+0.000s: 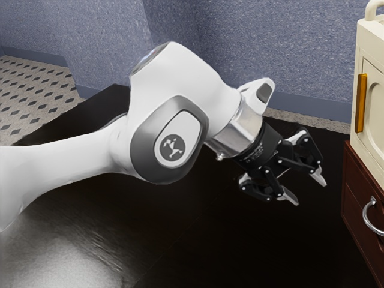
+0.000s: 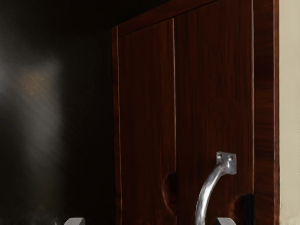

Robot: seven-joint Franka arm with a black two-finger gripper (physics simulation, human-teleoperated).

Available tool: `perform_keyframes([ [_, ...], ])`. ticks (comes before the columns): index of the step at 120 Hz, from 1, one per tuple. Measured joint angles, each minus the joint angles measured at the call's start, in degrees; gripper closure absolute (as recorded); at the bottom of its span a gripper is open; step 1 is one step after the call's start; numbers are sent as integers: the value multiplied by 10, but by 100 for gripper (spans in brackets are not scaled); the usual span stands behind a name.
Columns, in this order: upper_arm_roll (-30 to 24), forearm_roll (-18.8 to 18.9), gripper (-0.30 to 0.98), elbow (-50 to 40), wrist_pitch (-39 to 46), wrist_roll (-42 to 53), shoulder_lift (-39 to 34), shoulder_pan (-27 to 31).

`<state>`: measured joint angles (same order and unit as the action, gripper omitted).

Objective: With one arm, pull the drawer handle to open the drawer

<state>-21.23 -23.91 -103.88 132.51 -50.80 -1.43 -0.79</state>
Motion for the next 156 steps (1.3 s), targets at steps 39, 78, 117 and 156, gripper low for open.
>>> perform_keyframes([
  [39, -11, 6, 44, 34, 27, -16, 56, -62],
  [78, -10, 11, 47, 40, 44, -22, 69, -6],
  [117, -13, 11, 48, 39, 49, -25, 75, -20],
  [156, -14, 10, 49, 39, 56, -27, 89, -37],
])
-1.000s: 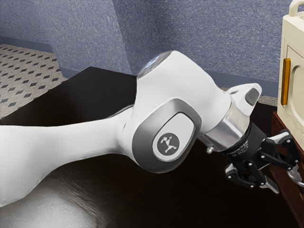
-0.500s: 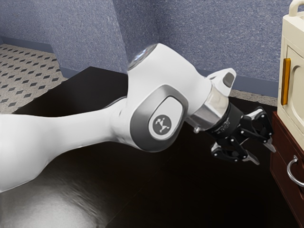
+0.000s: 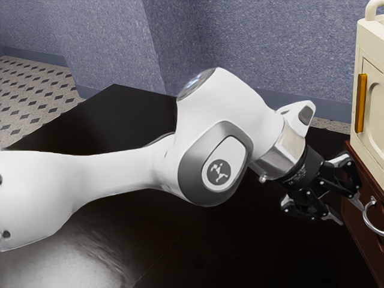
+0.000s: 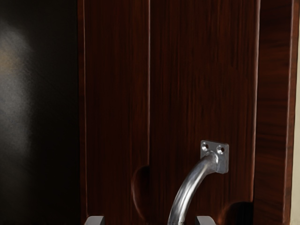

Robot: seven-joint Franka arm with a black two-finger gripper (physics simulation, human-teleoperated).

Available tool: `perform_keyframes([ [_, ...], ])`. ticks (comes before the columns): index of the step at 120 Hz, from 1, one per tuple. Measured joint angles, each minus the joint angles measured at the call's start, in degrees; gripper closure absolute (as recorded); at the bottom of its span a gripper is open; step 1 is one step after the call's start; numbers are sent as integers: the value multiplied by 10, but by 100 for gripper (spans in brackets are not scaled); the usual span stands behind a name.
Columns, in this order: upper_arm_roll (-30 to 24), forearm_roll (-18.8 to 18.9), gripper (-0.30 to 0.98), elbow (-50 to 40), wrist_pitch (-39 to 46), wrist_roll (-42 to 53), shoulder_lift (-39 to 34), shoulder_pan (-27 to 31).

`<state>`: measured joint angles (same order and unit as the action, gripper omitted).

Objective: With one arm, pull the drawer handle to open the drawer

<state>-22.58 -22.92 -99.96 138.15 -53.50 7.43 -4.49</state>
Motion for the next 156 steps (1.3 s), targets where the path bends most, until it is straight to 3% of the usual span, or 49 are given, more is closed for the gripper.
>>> perform_keyframes([
  [156, 3, 1, 63, -23, 8, -4, 7, -17],
])
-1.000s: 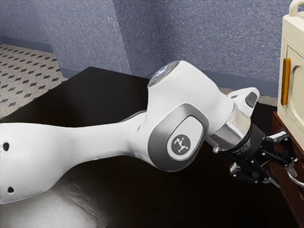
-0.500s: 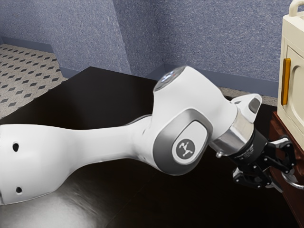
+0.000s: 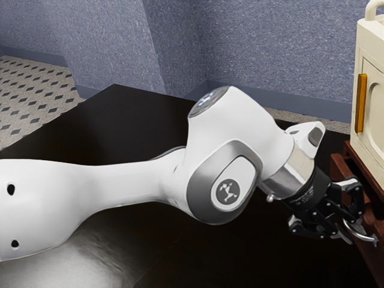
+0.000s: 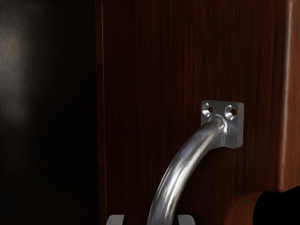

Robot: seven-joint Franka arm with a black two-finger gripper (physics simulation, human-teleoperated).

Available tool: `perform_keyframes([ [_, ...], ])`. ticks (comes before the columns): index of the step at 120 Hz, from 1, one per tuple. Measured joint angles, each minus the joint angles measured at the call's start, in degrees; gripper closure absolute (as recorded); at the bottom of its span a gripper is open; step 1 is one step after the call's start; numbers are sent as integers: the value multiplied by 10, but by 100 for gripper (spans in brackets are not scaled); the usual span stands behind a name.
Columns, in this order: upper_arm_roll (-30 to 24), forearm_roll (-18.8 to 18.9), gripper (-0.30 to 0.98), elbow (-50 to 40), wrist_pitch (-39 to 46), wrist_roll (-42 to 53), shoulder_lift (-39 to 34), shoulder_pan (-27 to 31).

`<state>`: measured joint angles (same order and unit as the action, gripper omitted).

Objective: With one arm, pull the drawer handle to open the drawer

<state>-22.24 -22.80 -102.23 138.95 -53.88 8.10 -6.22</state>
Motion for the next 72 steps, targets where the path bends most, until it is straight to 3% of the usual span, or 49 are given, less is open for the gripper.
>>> perform_keyframes([
  [72, 9, -1, 64, -51, 0, -1, -53, 4],
])
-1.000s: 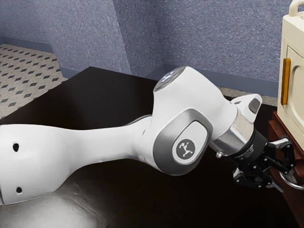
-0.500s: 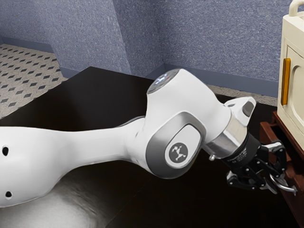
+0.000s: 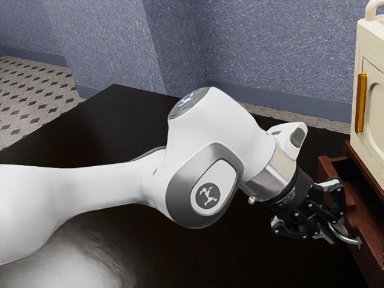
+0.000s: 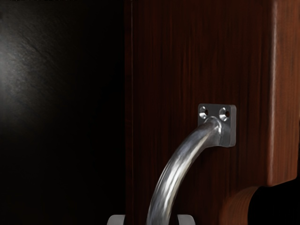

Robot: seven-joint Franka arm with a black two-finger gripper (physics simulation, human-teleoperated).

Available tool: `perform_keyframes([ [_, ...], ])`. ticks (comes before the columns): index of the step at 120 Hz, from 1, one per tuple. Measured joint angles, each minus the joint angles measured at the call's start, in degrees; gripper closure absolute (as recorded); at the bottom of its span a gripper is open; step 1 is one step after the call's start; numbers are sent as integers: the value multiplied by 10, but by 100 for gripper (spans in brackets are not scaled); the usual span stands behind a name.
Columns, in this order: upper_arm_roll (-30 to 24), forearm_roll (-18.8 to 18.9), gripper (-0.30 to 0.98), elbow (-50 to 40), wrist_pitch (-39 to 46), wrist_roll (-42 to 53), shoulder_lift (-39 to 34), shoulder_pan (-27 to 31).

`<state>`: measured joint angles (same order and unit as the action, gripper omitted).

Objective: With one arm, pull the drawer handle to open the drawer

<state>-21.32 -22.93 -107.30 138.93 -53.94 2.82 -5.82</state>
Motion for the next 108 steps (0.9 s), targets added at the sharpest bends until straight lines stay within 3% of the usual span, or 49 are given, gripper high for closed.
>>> perform_keyframes([
  [108, 21, -3, 64, -62, 0, -1, -59, -4],
])
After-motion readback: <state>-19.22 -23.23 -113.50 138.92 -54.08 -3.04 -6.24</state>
